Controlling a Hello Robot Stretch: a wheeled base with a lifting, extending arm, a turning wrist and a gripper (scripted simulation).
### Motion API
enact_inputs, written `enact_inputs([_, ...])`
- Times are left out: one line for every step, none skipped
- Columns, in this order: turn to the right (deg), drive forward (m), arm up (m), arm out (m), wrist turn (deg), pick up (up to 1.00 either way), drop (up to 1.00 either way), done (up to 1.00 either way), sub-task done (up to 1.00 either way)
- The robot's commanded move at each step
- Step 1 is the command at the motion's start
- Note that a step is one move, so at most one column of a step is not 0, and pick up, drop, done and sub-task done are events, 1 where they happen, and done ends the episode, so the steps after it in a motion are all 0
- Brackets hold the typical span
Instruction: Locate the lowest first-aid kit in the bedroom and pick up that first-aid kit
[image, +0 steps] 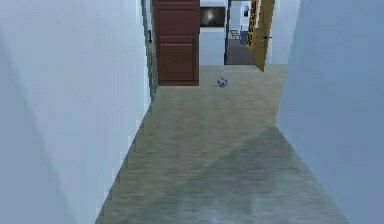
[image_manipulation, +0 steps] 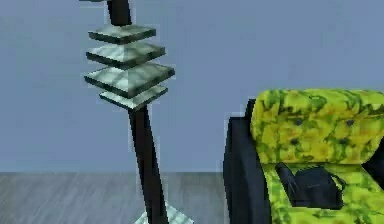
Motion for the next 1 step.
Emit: enact_inputs([0.0, 0.45, 0.0, 0.0, 0.0, 0.0, 0.0, 0.0, 0.0])
